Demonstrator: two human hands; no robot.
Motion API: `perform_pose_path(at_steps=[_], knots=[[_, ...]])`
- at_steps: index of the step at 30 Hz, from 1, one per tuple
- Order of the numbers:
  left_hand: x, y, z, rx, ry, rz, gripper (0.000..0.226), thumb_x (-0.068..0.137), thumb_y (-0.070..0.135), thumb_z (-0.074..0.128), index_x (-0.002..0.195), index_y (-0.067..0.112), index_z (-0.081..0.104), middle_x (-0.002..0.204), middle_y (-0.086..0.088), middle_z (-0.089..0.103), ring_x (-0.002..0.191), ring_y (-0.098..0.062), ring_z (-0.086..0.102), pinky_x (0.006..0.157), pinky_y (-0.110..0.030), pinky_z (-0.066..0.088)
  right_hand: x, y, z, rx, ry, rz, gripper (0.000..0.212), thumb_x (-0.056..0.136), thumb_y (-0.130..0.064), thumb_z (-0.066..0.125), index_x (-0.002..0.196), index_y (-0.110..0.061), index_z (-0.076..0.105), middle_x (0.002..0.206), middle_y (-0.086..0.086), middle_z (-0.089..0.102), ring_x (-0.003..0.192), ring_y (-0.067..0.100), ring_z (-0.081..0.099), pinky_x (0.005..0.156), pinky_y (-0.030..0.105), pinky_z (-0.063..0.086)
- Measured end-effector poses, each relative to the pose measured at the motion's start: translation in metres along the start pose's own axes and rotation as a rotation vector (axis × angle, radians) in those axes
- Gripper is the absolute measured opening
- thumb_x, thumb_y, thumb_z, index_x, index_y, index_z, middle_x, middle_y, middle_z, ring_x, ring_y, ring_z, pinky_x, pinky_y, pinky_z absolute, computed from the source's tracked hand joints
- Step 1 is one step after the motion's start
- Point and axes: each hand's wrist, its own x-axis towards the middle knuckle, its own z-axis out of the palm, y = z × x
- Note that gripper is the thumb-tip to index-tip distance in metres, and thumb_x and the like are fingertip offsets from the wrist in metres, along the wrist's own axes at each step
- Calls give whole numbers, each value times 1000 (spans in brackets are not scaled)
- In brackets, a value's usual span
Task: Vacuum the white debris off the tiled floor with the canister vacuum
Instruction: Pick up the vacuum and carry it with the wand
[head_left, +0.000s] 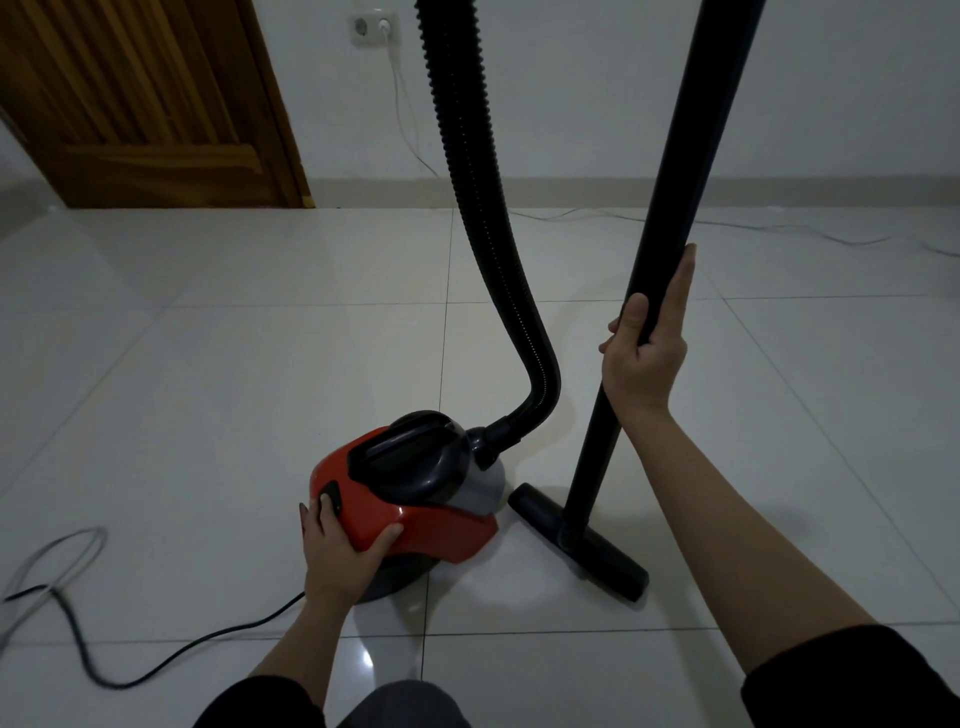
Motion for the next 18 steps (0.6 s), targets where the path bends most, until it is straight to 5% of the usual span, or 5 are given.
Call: perform_pose_path(at_steps=[4, 8, 11, 14, 18], knots=[[0, 2, -2, 5, -16, 5, 126, 65, 68, 76, 154, 4, 14, 159, -19, 18, 149, -34, 9, 118, -53, 20, 0, -1, 0, -9, -4, -1, 51, 100, -61, 27, 146, -57, 5, 122, 35, 59, 56, 15, 56, 56, 38, 54], [8, 7, -11, 10, 4, 92, 130, 51, 81, 70, 147, 6, 25, 144, -17, 40, 134, -38, 35, 106, -57, 40, -3, -5, -1, -12, -14, 5, 51, 99, -62, 26, 145, -50, 6, 122, 35, 60, 57, 11, 55, 57, 39, 54], [13, 29, -16, 67, 67, 197, 127, 58, 75, 69, 150, 2, 20, 152, -21, 30, 141, -37, 29, 110, -56, 35, -6, -10, -3, -11, -26, -1, 51, 99, -63, 25, 144, -50, 6, 121, 32, 62, 56, 9, 54, 56, 36, 54], [26, 65, -19, 153, 153, 394, 109, 71, 72, 56, 151, 5, 26, 155, -20, 29, 142, -36, 29, 112, -55, 31, -9, -14, -5, -14, -32, 1, 51, 99, -63, 25, 145, -49, 7, 117, 30, 64, 56, 18, 56, 55, 37, 54], [47, 105, -18, 250, -10, 555, 71, 87, 51, 48, 150, 21, 36, 135, -9, 55, 124, -32, 50, 107, -61, 32, -10, -14, -6, -41, -31, -10, 52, 100, -61, 25, 146, -47, 7, 116, 28, 65, 57, 24, 58, 56, 43, 54]])
